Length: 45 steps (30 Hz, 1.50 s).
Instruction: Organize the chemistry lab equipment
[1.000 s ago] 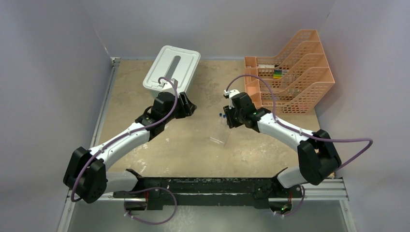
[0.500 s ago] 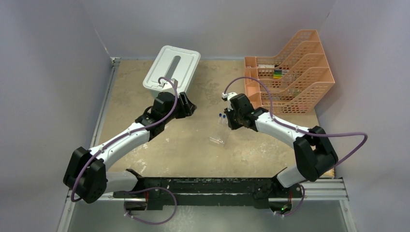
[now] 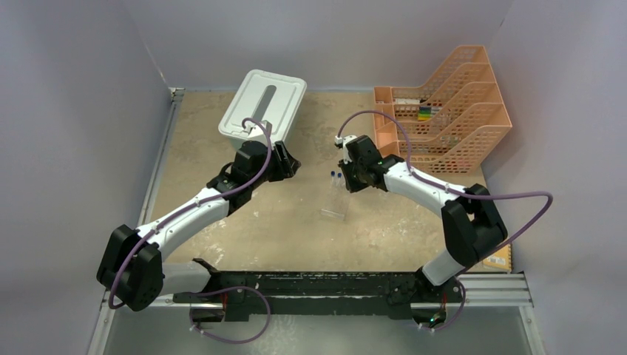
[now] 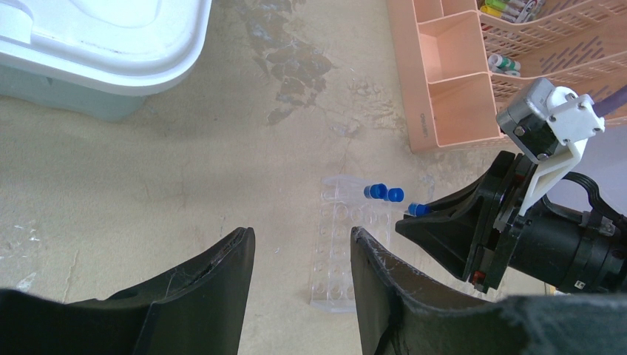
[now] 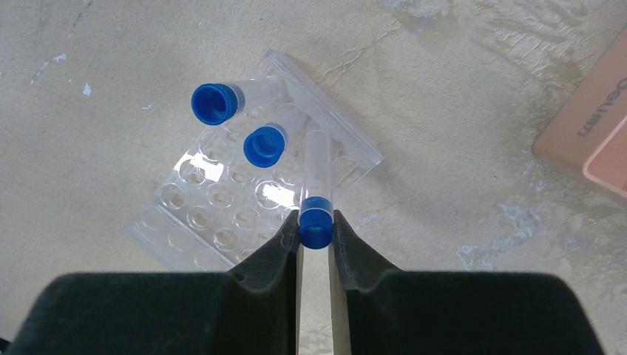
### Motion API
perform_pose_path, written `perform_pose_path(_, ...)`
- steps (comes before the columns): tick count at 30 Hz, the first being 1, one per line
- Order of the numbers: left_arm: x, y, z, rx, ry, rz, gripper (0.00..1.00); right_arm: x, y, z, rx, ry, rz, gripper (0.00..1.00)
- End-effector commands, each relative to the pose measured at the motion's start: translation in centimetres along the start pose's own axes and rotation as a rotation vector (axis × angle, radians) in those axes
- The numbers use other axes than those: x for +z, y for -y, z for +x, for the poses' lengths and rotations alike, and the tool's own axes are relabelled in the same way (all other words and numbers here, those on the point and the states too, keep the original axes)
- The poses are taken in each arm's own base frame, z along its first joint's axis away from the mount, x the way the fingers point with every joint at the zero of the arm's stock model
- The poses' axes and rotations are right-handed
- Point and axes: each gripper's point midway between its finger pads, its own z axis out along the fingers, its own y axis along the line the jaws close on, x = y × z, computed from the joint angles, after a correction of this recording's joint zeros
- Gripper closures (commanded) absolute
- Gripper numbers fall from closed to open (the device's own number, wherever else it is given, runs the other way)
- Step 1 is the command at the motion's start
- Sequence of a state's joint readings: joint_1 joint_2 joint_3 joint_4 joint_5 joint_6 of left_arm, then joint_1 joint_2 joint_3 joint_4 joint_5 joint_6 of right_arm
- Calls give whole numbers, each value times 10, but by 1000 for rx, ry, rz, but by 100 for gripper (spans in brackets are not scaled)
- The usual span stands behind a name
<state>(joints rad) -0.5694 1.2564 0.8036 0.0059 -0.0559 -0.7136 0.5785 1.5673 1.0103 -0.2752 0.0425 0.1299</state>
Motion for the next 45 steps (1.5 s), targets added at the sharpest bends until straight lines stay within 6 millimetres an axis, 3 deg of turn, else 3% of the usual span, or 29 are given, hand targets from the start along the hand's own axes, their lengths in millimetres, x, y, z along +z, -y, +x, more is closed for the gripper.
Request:
perform_pose_path(1, -1, 5, -14, 11, 50, 32, 51, -9, 4, -14, -3, -24, 31, 82)
perform_pose_path(5, -1, 5, -13, 12, 49, 33, 51, -13, 4, -20, -5, -31, 35, 69)
perform_pose_path(9, -2, 5, -13, 11, 51, 33, 51, -19, 1, -24, -2, -15, 20, 64)
perform_pose_path(13, -2, 5, -13, 12, 50, 33, 51, -18, 0, -18, 5, -22, 10, 65)
perform_pose_path(16, -2, 4, -13, 12, 50, 33, 51, -16, -2, -16, 10, -25, 4, 73)
perform_pose_path(19, -3, 4, -12, 11, 51, 33, 51, -17, -2, -21, 14, -6, 6, 78)
perform_pose_path(26, -3, 4, -12, 10, 51, 34, 51, -17, -1, -37, 24, 28, 20, 80)
perform_pose_path(35, -2, 4, -12, 11, 52, 31, 51, -18, -3, -46, 33, 42, 12, 67)
perform_pose_path(41, -1, 4, -11, 13, 48, 32, 51, -16, -5, -47, 42, 47, 4, 77)
perform_pose_path(43, -1, 4, -12, 15, 49, 32, 51, -16, -5, -47, 44, 49, 3, 73)
perform_pose_path(45, -1, 4, -12, 16, 49, 32, 51, -18, -2, -46, 47, 53, 20, 61)
